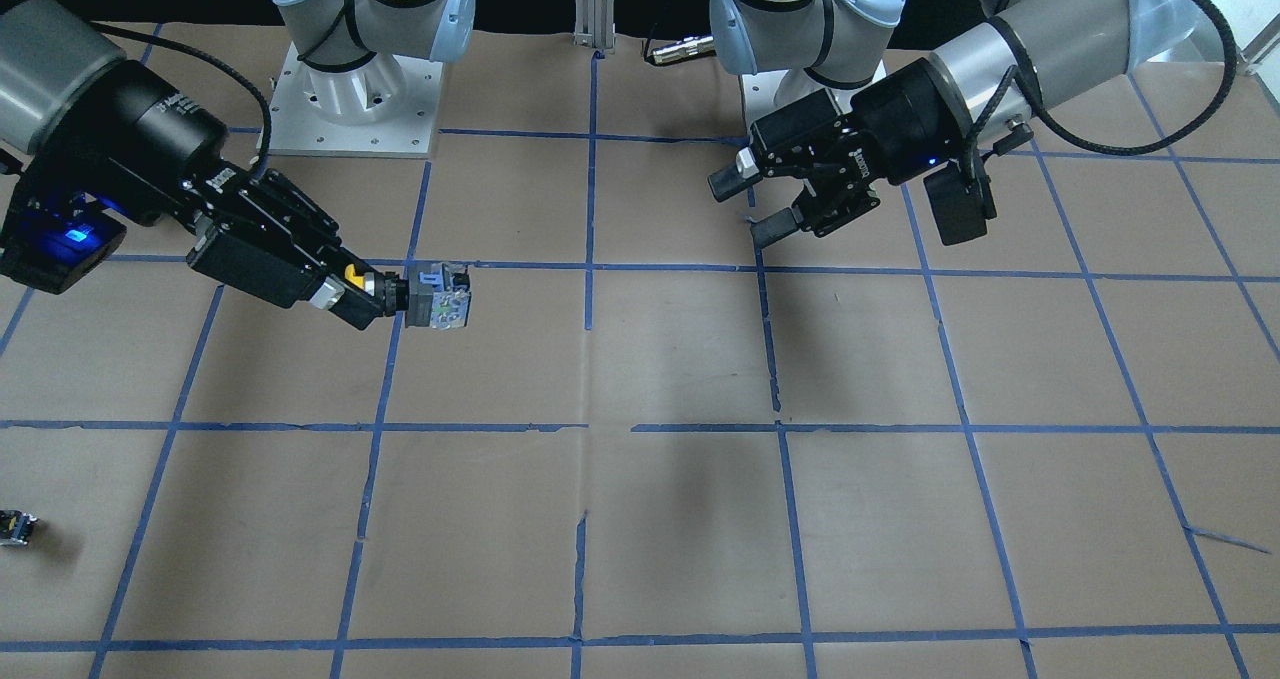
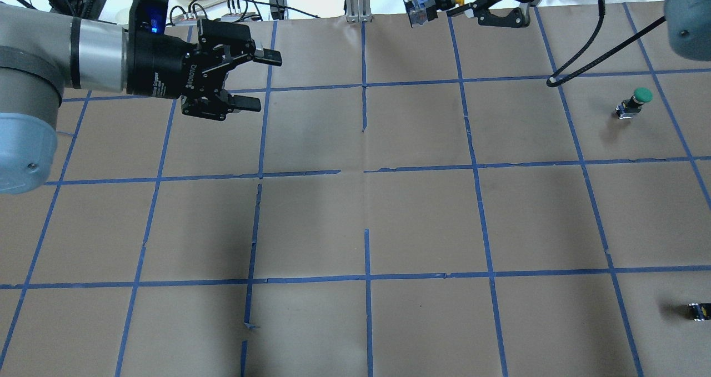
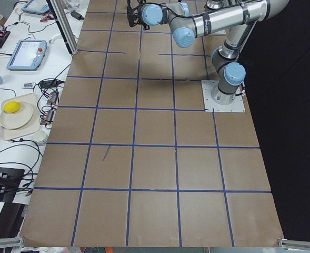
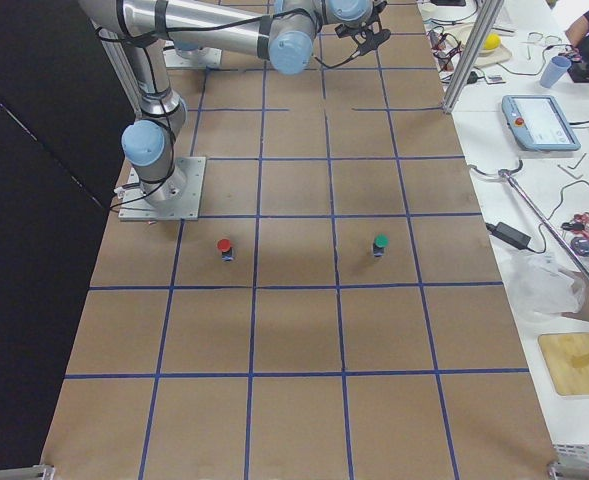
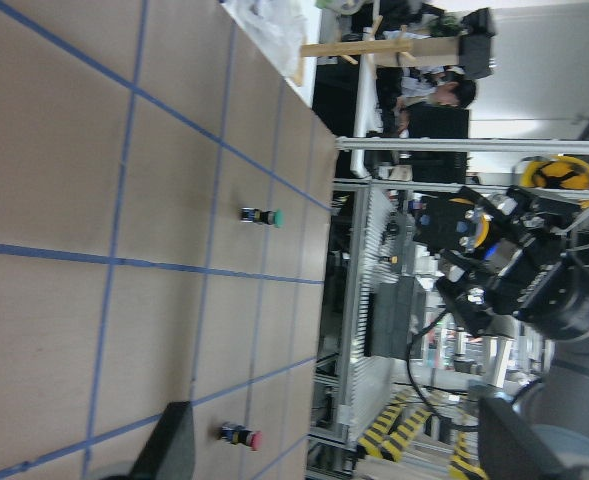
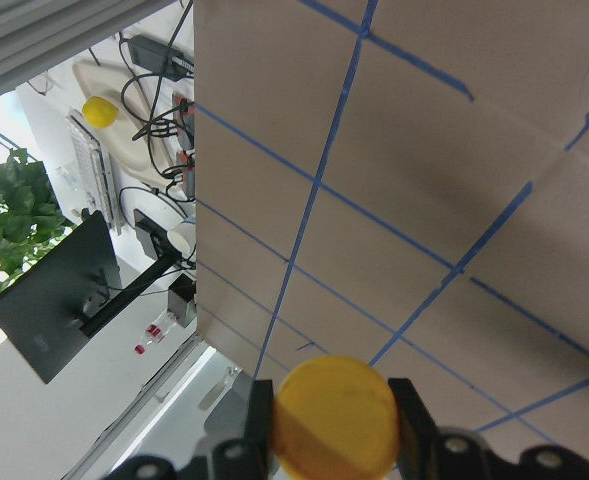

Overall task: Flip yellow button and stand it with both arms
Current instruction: 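Carry the yellow button with the right gripper down toward the green button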

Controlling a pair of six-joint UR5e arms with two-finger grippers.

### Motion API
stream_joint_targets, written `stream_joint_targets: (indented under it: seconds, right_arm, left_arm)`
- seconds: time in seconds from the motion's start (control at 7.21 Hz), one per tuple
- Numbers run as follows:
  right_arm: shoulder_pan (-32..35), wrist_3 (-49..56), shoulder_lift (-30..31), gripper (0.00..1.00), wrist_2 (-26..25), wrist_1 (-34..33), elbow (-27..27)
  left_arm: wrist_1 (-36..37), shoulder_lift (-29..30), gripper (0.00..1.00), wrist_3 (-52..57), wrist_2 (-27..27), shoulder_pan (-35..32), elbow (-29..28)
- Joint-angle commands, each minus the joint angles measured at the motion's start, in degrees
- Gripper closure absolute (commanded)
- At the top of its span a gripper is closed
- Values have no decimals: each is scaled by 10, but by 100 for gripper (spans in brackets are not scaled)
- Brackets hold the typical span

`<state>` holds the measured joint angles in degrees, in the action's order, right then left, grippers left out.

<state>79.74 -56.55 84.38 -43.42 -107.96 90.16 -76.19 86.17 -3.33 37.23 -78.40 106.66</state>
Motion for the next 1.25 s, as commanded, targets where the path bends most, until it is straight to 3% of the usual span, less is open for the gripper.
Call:
stream_joint_targets:
  seconds: [0.0, 0.14, 0.28, 0.42, 0.69, 0.83, 1.11]
  right_arm:
    - [-7, 165, -8, 95, -157, 54, 9]
    - [-20, 242, -9, 95, -253, 92, 10]
    - [-41, 276, -10, 93, -317, 113, 16]
    - [-61, 275, -9, 93, -370, 109, 38]
    - [-85, 275, -5, 93, -529, 97, 59]
    - [-98, 271, -9, 93, -598, 85, 76]
    - [-100, 209, -14, 93, -639, -105, 183]
  left_arm:
    - [4, 45, 0, 0, 169, -16, -55]
    - [-13, 78, 0, -1, 221, -35, -125]
    - [-57, 119, 0, -1, 299, -59, -192]
    - [-62, 141, 0, 3, 384, -93, -216]
    - [-76, 97, 0, 45, 536, -119, -222]
    - [-106, 68, 0, 83, 582, -114, -207]
    - [-109, 53, 0, 97, 557, -103, -197]
